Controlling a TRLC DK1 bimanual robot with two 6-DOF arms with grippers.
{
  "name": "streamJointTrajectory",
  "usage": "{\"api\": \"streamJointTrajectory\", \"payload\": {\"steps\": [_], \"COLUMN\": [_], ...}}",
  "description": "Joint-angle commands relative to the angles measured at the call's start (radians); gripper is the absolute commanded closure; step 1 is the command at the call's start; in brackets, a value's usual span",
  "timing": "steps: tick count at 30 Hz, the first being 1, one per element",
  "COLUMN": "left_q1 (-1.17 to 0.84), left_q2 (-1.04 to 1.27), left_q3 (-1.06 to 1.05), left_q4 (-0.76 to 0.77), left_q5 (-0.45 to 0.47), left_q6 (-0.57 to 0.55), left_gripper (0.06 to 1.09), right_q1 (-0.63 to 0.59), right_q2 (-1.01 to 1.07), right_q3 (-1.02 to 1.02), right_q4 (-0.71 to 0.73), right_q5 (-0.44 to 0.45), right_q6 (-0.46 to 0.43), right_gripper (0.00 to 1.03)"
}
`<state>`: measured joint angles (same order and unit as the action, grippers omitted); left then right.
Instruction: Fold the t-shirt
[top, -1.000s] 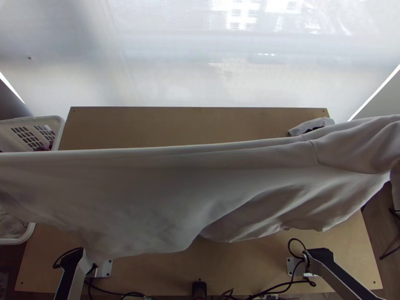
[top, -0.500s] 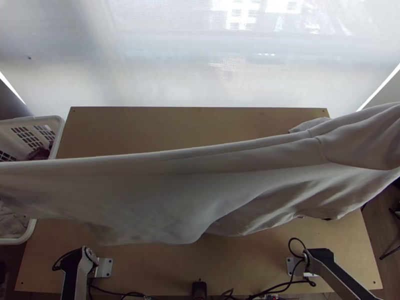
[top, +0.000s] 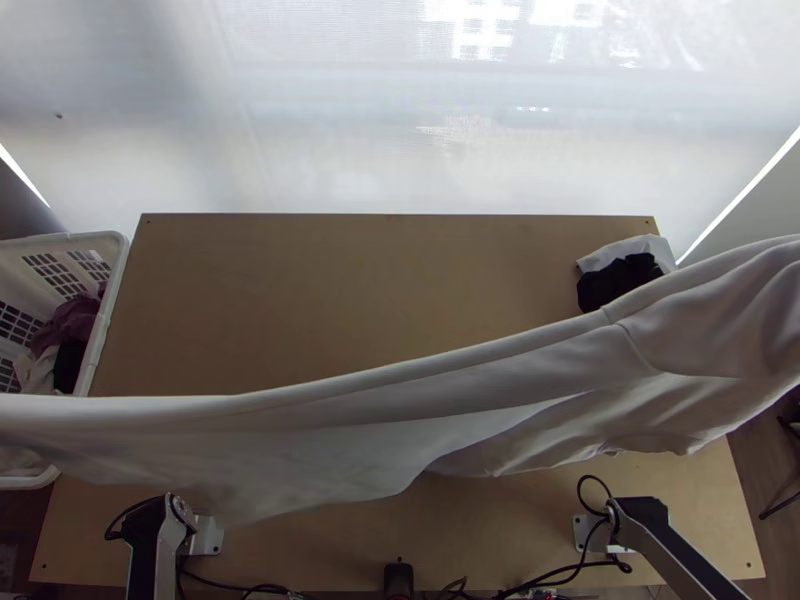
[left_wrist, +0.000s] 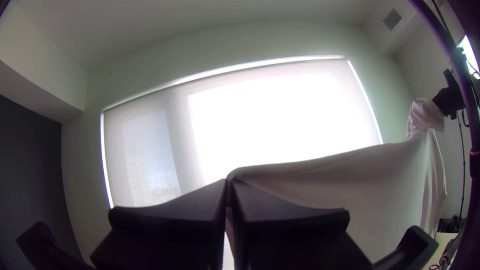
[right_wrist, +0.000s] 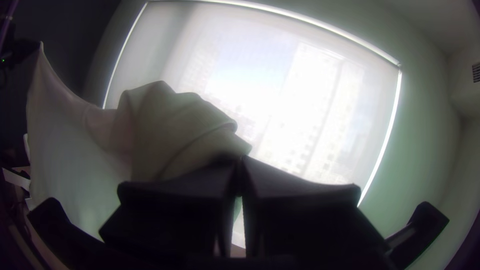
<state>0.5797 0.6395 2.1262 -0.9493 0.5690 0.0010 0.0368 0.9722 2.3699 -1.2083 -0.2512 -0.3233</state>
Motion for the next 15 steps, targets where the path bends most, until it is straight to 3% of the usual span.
{"api": "streamJointTrajectory", "payload": {"steps": [1,15], "left_q1": [0.025,0.092], "left_q2": [-0.003,0.084], "left_q3": [0.012,0.118], "left_q4": [0.014,0.145], "left_q5": [0.003,0.003], "left_q6": [0.008,-0.113], "left_gripper": [1.05,1.05], "right_q1": [-0.018,-0.112], "right_q2": [-0.015,-0.013], "right_q3": [-0.014,-0.006], "right_q4": [0.075,0.216], "right_q5": [-0.008,-0.042], "right_q6": [-0.040,-0.037], "right_gripper": [1.00,1.00]}}
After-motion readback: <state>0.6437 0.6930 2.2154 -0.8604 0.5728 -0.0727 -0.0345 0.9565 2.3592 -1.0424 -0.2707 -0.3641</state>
